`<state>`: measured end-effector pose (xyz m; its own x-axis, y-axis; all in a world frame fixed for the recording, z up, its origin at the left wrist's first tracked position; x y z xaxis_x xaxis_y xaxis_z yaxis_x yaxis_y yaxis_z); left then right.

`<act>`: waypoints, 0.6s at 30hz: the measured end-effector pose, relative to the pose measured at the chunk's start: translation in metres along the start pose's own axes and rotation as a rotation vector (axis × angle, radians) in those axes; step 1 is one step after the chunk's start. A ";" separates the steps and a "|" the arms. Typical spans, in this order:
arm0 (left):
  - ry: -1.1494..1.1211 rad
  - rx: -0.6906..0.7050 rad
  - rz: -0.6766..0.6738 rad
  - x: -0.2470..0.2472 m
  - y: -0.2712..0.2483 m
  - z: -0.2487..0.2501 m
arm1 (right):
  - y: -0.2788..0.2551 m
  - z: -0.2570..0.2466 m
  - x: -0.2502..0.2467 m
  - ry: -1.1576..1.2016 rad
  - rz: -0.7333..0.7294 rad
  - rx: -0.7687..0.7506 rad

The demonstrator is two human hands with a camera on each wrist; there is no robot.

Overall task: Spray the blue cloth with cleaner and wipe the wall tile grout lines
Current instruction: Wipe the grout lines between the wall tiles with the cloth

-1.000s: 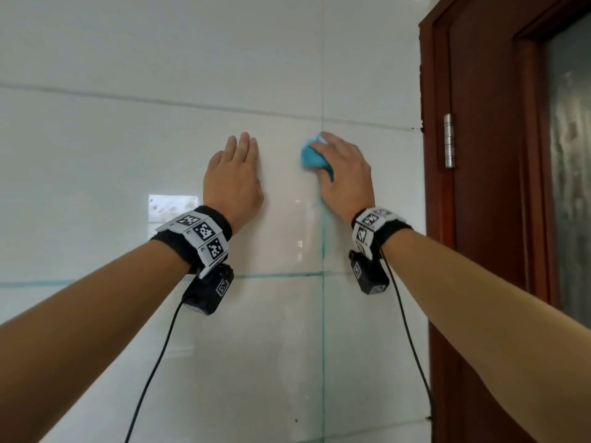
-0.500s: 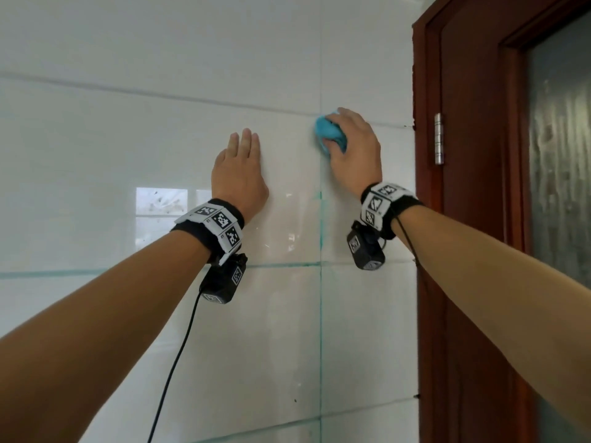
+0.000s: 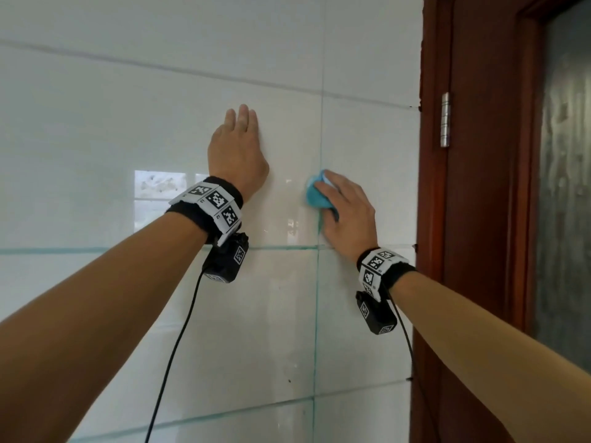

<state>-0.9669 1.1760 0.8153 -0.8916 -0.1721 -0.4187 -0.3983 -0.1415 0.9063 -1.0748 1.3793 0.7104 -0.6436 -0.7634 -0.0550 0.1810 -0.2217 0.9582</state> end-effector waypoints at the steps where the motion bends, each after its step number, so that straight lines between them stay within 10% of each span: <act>1: -0.007 -0.006 -0.006 -0.001 0.000 0.001 | -0.003 -0.002 -0.004 0.010 -0.034 0.000; 11: -0.030 0.022 0.029 0.010 0.001 -0.002 | 0.106 0.007 -0.011 0.007 0.058 0.218; 18: -0.060 0.042 0.080 0.016 0.001 -0.006 | 0.025 -0.021 0.020 -0.014 0.117 0.057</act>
<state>-0.9801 1.1672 0.8089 -0.9320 -0.1220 -0.3414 -0.3324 -0.0884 0.9390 -1.0673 1.3458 0.7270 -0.6308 -0.7735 0.0619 0.2137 -0.0965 0.9721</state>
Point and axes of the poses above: each hand's wrist, its own y-axis towards the middle knuckle, its own x-axis out of the palm, z = x × y, the point moved 1 cm from there along y, towards the middle knuckle, and after that the axes turned 5 degrees about -x, right-handed, at the moved point
